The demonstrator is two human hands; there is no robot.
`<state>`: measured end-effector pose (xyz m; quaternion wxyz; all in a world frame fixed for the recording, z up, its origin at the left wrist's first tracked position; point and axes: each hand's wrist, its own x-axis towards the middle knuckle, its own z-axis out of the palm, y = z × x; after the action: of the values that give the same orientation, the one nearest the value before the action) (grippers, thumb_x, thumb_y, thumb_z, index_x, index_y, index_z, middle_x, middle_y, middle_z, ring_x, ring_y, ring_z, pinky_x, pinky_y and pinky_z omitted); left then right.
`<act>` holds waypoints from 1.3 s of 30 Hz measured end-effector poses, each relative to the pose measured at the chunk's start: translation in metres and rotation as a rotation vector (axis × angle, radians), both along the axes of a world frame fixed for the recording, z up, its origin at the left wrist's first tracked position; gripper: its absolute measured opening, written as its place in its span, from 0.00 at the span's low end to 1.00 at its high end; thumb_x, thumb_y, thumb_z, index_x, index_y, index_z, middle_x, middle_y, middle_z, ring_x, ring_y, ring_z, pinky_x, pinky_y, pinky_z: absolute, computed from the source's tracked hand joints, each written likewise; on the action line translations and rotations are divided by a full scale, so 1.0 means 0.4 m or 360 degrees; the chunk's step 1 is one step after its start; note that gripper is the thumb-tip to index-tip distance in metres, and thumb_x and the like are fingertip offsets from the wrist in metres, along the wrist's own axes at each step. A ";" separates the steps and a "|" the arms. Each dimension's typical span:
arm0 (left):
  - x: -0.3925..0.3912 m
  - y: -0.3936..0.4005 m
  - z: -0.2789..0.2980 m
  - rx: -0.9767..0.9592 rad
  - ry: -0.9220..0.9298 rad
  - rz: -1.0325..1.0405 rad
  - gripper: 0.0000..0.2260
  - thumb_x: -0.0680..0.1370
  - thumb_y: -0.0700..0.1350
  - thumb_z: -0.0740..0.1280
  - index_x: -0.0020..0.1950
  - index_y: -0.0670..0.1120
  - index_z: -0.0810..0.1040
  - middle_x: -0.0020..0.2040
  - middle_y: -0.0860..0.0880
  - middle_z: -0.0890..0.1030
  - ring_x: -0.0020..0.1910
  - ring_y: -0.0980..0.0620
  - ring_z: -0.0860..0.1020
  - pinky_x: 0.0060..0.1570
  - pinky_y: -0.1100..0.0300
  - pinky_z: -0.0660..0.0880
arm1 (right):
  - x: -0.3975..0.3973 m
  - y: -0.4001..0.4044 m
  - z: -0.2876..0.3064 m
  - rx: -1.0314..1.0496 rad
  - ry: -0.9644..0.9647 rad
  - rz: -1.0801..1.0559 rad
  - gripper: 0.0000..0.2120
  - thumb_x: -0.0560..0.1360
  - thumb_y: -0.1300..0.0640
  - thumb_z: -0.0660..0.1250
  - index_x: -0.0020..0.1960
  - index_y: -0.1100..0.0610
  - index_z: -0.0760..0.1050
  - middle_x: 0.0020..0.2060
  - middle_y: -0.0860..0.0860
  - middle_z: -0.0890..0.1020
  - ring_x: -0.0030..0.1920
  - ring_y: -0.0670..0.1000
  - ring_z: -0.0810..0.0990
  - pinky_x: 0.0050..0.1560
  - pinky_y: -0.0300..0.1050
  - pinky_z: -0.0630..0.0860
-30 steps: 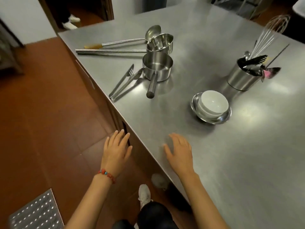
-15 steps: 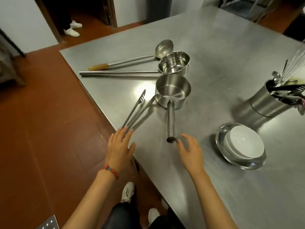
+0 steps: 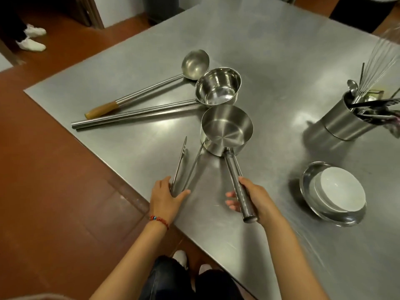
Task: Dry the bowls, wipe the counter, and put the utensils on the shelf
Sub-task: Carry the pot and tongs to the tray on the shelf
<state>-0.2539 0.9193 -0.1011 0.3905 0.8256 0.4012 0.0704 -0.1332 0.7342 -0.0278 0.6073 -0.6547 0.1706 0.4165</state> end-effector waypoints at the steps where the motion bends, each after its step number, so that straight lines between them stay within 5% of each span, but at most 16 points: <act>1: 0.004 -0.003 -0.003 0.0011 0.0017 -0.0003 0.28 0.66 0.53 0.75 0.60 0.43 0.73 0.52 0.42 0.74 0.51 0.44 0.73 0.51 0.52 0.73 | -0.001 0.003 0.001 0.0014 0.0028 -0.0003 0.15 0.76 0.52 0.63 0.48 0.66 0.73 0.29 0.60 0.83 0.26 0.57 0.81 0.24 0.43 0.77; 9: 0.012 -0.018 0.020 -0.0103 -0.0055 0.0096 0.09 0.68 0.46 0.73 0.43 0.43 0.79 0.39 0.46 0.78 0.37 0.48 0.75 0.37 0.57 0.72 | -0.008 -0.004 0.015 -0.0051 -0.0147 0.0058 0.15 0.77 0.51 0.61 0.39 0.62 0.73 0.23 0.54 0.78 0.19 0.51 0.73 0.20 0.38 0.71; 15: -0.018 -0.038 0.064 -0.0955 -0.0272 0.0331 0.04 0.72 0.41 0.71 0.38 0.41 0.80 0.30 0.43 0.79 0.22 0.55 0.77 0.24 0.63 0.77 | -0.043 -0.031 0.012 0.0002 -0.0218 0.0097 0.16 0.76 0.48 0.62 0.37 0.60 0.73 0.25 0.54 0.78 0.21 0.50 0.73 0.21 0.40 0.72; 22: -0.068 -0.088 0.085 -0.1210 -0.0463 0.0619 0.09 0.74 0.41 0.68 0.36 0.38 0.78 0.22 0.48 0.79 0.20 0.54 0.76 0.23 0.65 0.75 | -0.083 -0.093 0.014 0.0096 -0.0214 0.0135 0.15 0.77 0.49 0.62 0.41 0.61 0.74 0.25 0.53 0.78 0.20 0.50 0.73 0.20 0.40 0.71; 29: -0.150 -0.145 0.089 -0.1378 -0.0810 0.0954 0.09 0.74 0.41 0.68 0.36 0.37 0.79 0.25 0.46 0.80 0.23 0.53 0.76 0.22 0.65 0.73 | -0.141 -0.123 0.023 0.0172 -0.0244 0.0269 0.11 0.76 0.53 0.63 0.41 0.60 0.70 0.23 0.54 0.76 0.18 0.51 0.71 0.18 0.39 0.69; 39: -0.354 -0.063 0.113 -0.1299 -0.1013 0.1295 0.09 0.73 0.43 0.69 0.36 0.39 0.80 0.27 0.46 0.82 0.24 0.53 0.79 0.22 0.64 0.75 | -0.261 0.039 0.065 0.0217 -0.0339 0.0769 0.14 0.77 0.52 0.62 0.37 0.61 0.71 0.25 0.55 0.76 0.19 0.51 0.71 0.20 0.39 0.69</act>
<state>-0.3956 0.8941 -0.0558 0.7140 0.3327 0.5407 0.2953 -0.2377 0.7498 -0.0019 0.5474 -0.6741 -0.0839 0.4888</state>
